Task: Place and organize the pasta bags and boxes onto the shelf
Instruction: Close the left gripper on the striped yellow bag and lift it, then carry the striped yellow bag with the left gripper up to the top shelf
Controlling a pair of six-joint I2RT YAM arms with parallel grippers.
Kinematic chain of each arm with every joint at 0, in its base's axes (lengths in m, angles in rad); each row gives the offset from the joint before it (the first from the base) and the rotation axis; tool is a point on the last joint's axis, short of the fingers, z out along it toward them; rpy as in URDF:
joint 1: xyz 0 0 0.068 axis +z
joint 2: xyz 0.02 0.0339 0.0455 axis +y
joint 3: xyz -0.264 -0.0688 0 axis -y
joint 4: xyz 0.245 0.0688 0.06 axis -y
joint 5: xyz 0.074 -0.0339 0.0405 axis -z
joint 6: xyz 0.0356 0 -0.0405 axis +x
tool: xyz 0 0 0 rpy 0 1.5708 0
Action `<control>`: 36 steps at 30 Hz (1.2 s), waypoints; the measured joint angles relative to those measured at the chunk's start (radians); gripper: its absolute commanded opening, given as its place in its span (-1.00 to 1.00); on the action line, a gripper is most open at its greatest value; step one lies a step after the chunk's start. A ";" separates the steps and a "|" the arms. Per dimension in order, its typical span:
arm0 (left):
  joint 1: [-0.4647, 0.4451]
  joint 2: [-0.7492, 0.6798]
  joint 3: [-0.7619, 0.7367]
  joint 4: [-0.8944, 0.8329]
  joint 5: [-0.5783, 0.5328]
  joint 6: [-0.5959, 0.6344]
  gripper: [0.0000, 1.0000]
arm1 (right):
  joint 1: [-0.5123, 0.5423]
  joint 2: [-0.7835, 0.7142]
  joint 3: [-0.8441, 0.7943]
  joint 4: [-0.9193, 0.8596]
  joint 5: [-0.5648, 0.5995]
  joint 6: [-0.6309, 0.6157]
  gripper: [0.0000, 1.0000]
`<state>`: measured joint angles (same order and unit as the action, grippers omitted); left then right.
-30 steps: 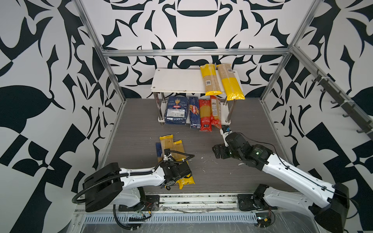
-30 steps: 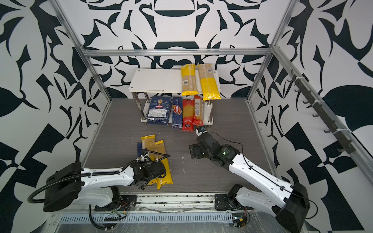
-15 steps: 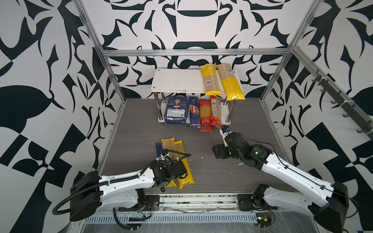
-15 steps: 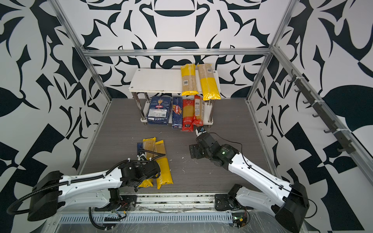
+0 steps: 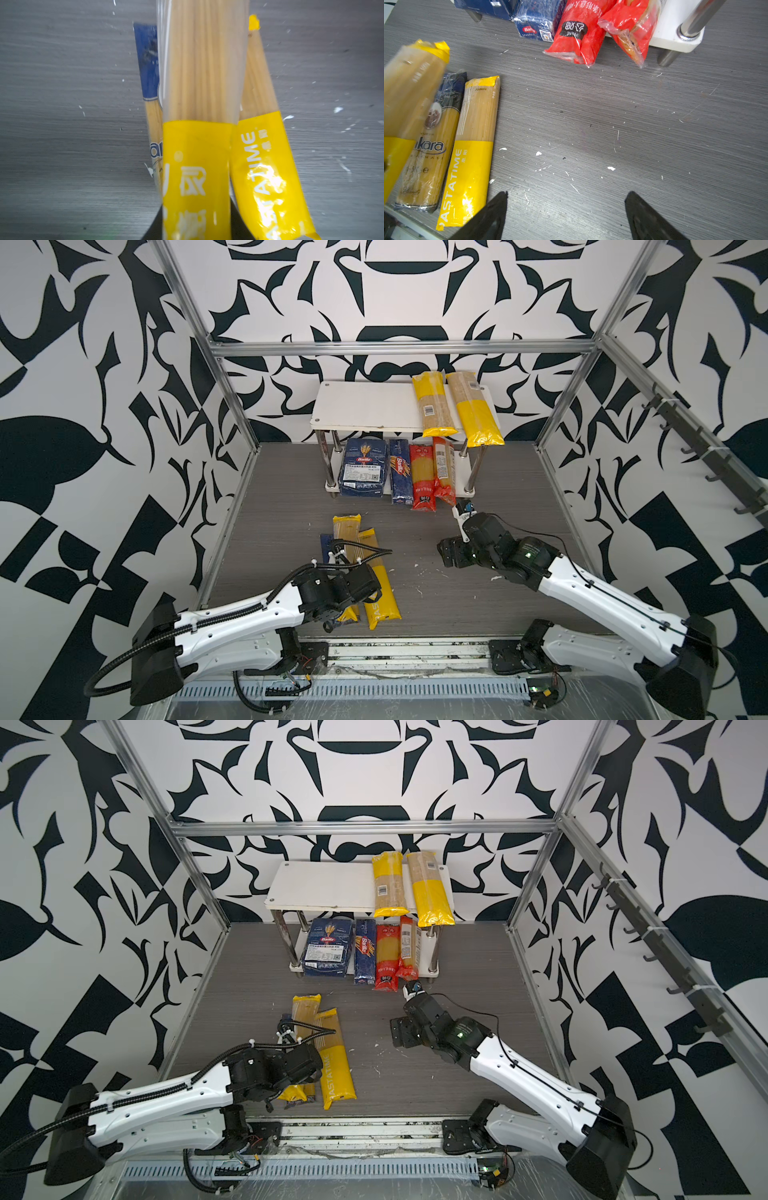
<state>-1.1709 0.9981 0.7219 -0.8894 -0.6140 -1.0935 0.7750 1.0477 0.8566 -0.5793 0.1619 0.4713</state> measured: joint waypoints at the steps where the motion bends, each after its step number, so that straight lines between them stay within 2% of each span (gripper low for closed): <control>1: 0.000 -0.008 0.026 -0.019 -0.004 0.008 -0.72 | 0.000 0.000 0.000 0.000 0.000 0.000 0.82; 14: 0.000 -0.032 0.364 -0.159 -0.029 0.157 -0.82 | 0.000 -0.008 0.001 -0.001 0.000 0.000 0.82; 22: 0.000 -0.004 0.576 -0.202 -0.032 0.286 -0.73 | 0.000 -0.029 0.008 -0.002 0.000 -0.003 0.82; 30: 0.021 0.172 0.867 -0.206 -0.074 0.492 -0.72 | 0.000 -0.031 0.020 -0.008 0.000 -0.009 0.82; 36: 0.173 0.360 1.098 -0.174 0.025 0.681 -0.73 | 0.000 -0.051 0.029 -0.015 0.005 -0.012 0.82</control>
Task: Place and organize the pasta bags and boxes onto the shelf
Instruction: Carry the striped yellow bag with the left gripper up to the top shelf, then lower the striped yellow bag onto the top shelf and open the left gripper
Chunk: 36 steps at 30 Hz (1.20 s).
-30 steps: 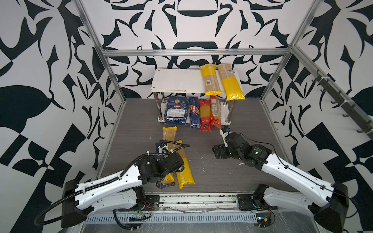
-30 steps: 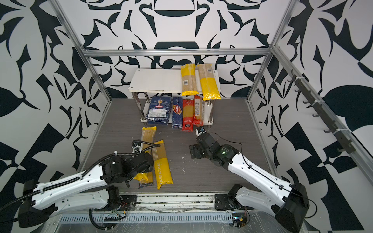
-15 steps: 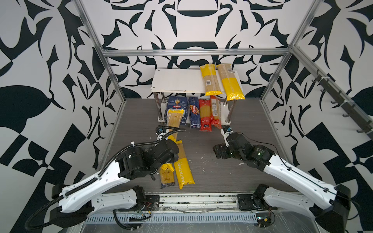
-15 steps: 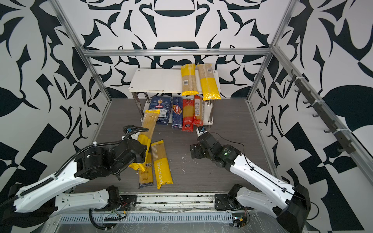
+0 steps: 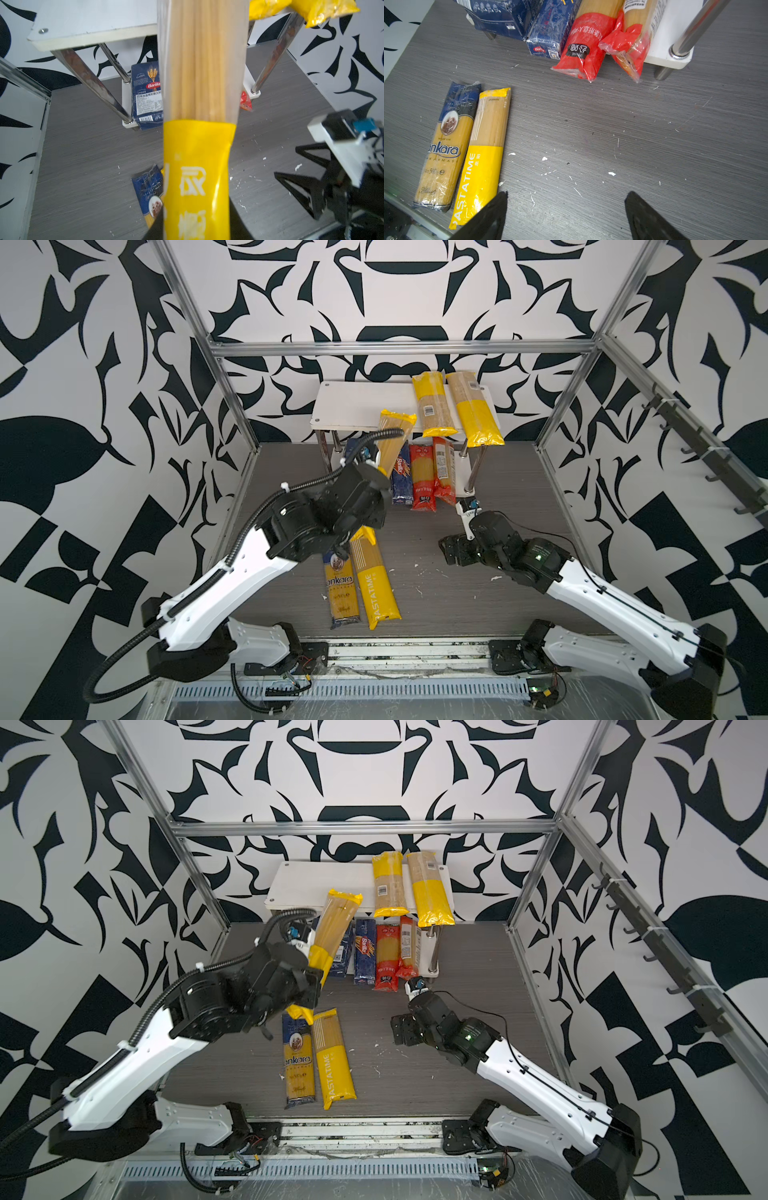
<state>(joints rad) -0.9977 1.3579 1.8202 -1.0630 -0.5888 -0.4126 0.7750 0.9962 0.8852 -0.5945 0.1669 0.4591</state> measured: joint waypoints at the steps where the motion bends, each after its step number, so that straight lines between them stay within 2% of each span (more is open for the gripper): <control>1: 0.029 0.041 0.051 0.008 0.014 0.029 -0.73 | 0.000 -0.004 0.000 -0.003 0.007 0.000 0.82; 9: 0.182 0.332 0.446 0.069 0.115 0.176 -0.63 | 0.000 -0.042 0.000 -0.026 0.042 -0.003 0.83; 17: 0.298 0.599 0.749 0.154 0.201 0.152 -0.55 | 0.000 -0.051 0.000 -0.042 0.057 -0.002 0.83; 26: 0.375 0.662 0.741 0.238 0.275 0.040 -0.40 | 0.000 -0.067 0.000 -0.050 0.086 -0.002 0.83; 36: 0.382 0.684 0.741 0.304 0.340 -0.011 -0.28 | -0.001 -0.066 0.000 -0.062 0.105 -0.002 0.83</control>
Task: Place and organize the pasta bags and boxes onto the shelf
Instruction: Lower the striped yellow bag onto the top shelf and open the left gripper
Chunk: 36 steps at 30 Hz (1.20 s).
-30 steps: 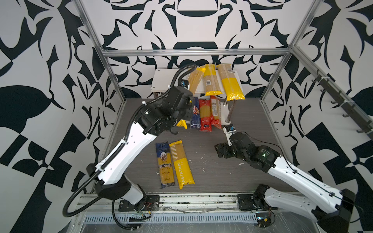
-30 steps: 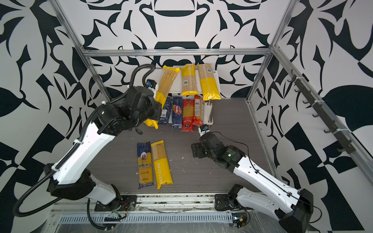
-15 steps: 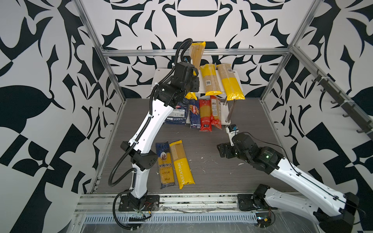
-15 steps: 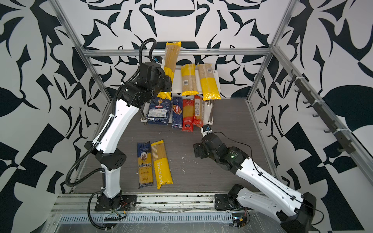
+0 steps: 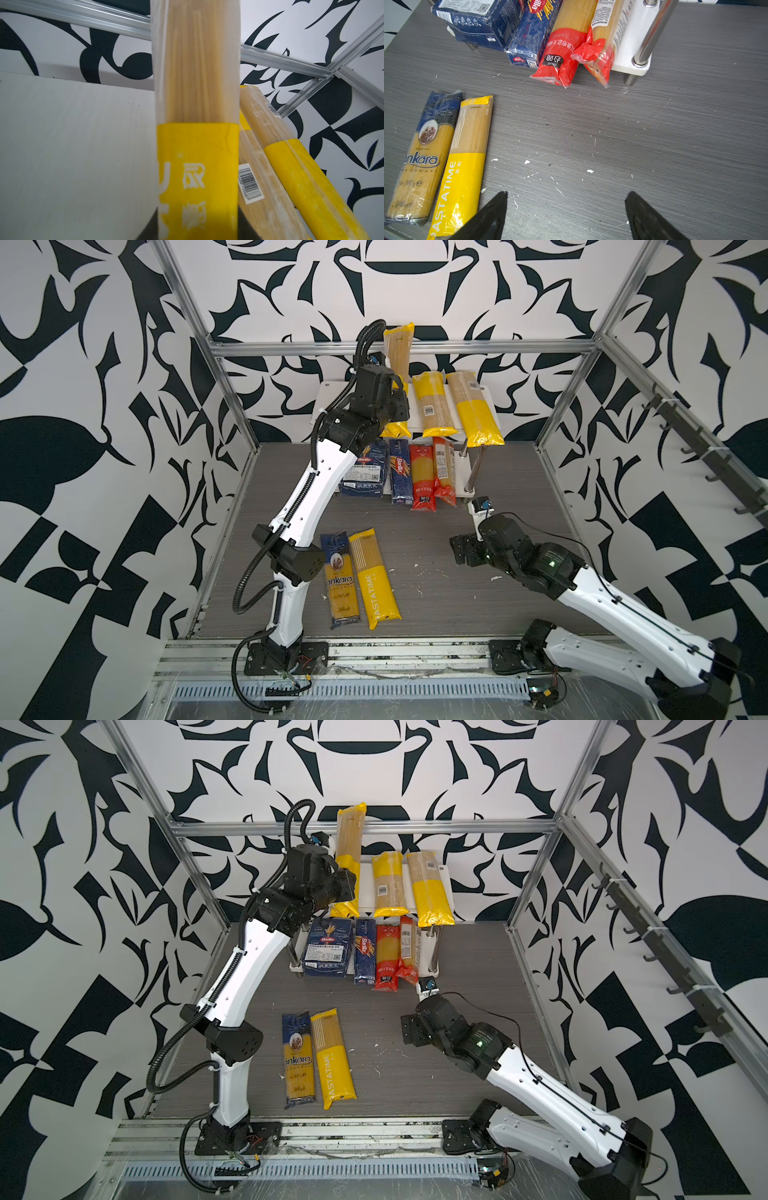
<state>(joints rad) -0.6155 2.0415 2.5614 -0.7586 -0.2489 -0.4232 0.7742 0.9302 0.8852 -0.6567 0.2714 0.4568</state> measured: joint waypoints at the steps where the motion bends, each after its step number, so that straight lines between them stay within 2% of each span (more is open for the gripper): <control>1: 0.000 0.003 0.000 0.001 0.005 -0.002 -0.25 | 0.000 0.001 0.000 0.000 0.000 0.000 0.83; 7: -0.001 0.003 -0.016 0.104 0.014 -0.017 0.14 | 0.000 0.000 0.000 -0.002 0.003 0.000 0.84; 10: -0.001 0.003 -0.017 0.139 0.019 -0.019 0.23 | 0.000 0.000 0.000 -0.006 0.004 0.001 0.84; 18: -0.001 -0.025 -0.106 0.178 0.027 -0.024 0.27 | -0.002 -0.006 -0.007 -0.014 0.010 0.005 0.84; 23: -0.008 -0.072 -0.203 0.192 0.028 -0.018 0.48 | -0.002 -0.011 -0.008 -0.018 0.010 0.008 0.84; 27: -0.034 -0.160 -0.316 0.203 0.004 0.011 0.83 | -0.002 -0.033 -0.008 -0.025 0.010 0.008 0.85; 30: -0.064 -0.273 -0.457 0.237 -0.032 0.034 0.99 | -0.002 -0.055 -0.008 -0.028 0.010 0.008 0.88; 36: -0.086 -0.521 -0.769 0.309 -0.104 0.057 0.99 | -0.002 -0.041 -0.007 -0.032 0.011 0.006 0.90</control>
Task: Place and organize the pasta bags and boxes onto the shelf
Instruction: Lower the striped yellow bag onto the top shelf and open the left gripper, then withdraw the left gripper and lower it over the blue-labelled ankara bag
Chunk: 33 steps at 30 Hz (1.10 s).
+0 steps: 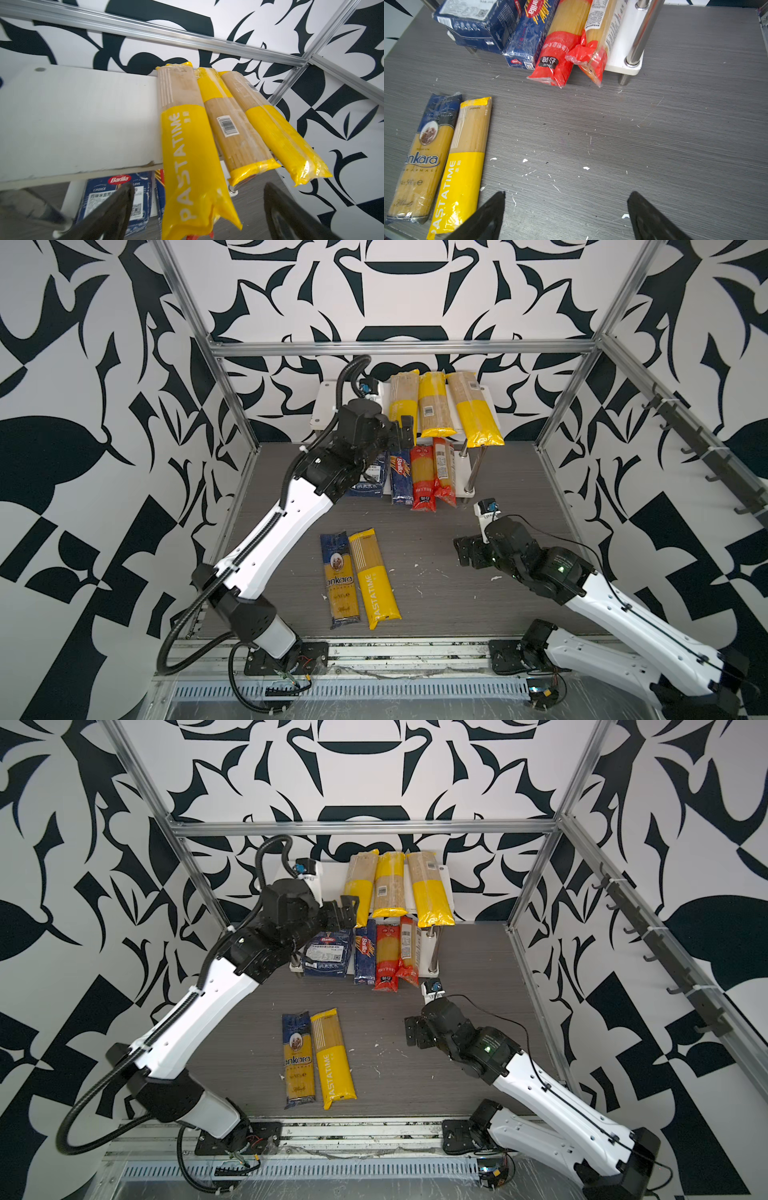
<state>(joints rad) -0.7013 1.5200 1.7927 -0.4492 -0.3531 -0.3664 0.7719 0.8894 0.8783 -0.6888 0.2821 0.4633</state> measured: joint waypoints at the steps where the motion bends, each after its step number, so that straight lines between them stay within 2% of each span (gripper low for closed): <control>1: 0.001 -0.039 -0.051 0.012 -0.012 0.001 0.98 | 0.000 0.012 0.002 -0.002 0.000 0.000 0.90; 3: 0.002 -0.113 -0.151 0.026 -0.036 0.001 0.99 | 0.000 0.040 0.009 -0.002 -0.005 -0.001 0.99; 12: -0.002 -0.413 -0.487 0.001 -0.170 0.019 0.98 | 0.000 0.149 0.043 0.044 -0.055 -0.002 0.99; 19: -0.001 -0.625 -0.748 -0.049 -0.232 -0.042 0.99 | 0.000 0.228 0.058 0.079 -0.100 0.001 0.99; 26: -0.002 -0.716 -0.964 -0.108 -0.225 -0.158 0.98 | 0.000 0.251 0.089 0.097 -0.134 0.001 1.00; 33: -0.025 -0.753 -1.109 -0.117 -0.182 -0.279 0.99 | 0.000 0.252 0.090 0.105 -0.148 0.002 1.00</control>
<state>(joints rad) -0.7261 0.7673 0.6838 -0.5663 -0.5346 -0.6456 0.7719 1.1416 0.9680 -0.5835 0.1337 0.4656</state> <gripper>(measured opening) 0.992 0.997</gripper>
